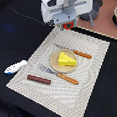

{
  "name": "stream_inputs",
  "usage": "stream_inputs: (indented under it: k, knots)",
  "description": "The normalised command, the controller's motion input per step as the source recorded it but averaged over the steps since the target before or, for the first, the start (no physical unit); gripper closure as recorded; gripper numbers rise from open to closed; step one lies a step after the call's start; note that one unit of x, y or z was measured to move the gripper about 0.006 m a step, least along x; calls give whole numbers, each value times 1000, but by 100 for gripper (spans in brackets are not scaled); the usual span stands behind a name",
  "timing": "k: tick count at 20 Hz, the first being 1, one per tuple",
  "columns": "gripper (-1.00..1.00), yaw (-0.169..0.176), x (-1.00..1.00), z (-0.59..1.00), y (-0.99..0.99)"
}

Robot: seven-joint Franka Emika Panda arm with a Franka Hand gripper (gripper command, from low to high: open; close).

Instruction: Interact with the objects in diverse but meaningful ways.

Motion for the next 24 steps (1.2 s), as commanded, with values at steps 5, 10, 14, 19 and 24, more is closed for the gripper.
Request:
stream_inputs:
  k: [5,10,14,19,24]
  knots:
    - [100,-6,283,-193,196]
    - [100,36,2,-319,189]
    - [100,12,0,-397,24]
    - [100,9,57,-337,69]
    - [100,1,254,-111,184]
